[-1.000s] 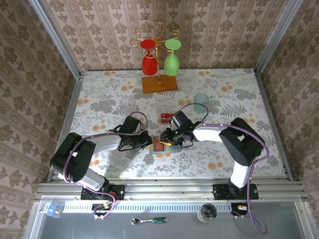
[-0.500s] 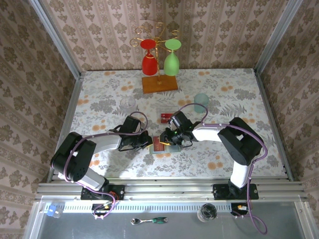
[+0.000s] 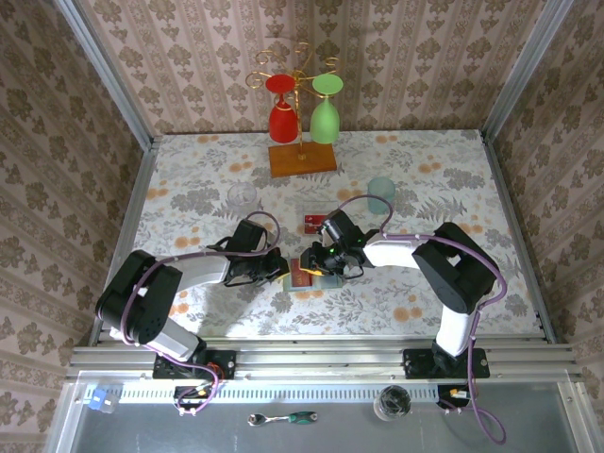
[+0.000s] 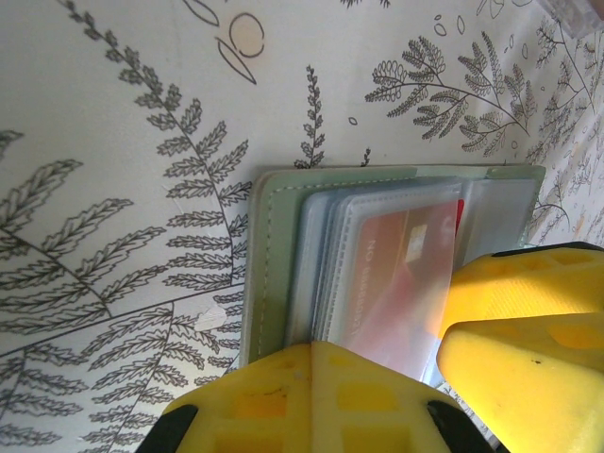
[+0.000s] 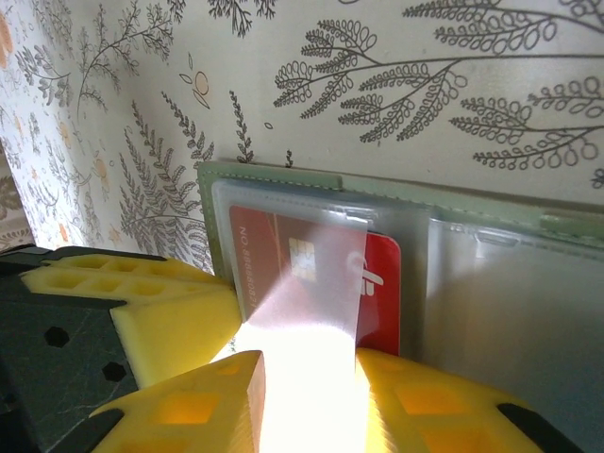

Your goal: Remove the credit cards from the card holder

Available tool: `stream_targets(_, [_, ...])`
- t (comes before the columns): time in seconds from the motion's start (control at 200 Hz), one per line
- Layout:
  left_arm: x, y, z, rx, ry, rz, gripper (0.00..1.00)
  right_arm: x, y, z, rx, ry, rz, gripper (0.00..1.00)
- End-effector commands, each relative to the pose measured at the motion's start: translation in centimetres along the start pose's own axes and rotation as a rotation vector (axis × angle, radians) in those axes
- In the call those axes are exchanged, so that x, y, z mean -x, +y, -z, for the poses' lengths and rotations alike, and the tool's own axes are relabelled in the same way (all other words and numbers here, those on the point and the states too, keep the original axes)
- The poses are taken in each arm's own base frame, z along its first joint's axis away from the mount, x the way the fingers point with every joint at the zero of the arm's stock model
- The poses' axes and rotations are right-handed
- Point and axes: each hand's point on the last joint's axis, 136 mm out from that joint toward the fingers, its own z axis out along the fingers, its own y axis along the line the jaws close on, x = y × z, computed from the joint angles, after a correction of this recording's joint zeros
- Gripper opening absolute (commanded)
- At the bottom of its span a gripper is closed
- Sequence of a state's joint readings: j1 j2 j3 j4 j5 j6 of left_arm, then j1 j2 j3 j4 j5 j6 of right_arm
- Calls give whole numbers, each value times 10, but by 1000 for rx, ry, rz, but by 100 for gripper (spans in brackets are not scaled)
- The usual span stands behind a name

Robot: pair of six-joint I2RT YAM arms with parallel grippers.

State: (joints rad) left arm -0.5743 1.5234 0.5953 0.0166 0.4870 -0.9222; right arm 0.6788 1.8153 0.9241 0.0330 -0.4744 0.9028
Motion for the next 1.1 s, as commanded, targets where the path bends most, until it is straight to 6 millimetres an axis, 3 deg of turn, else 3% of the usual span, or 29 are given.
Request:
stream_targets(0.0, [-5,12,-3,31,19,5,5,0,-4,4,-55,-11,22,32])
stream_targets(0.655, [-1,5,0,27,17,-7,4,4,-2,16,-90,-41,55,33])
stream_targets(1.095, [7,-28,15,3,-1,-74,5,8,11,26,-35,-77,66,33])
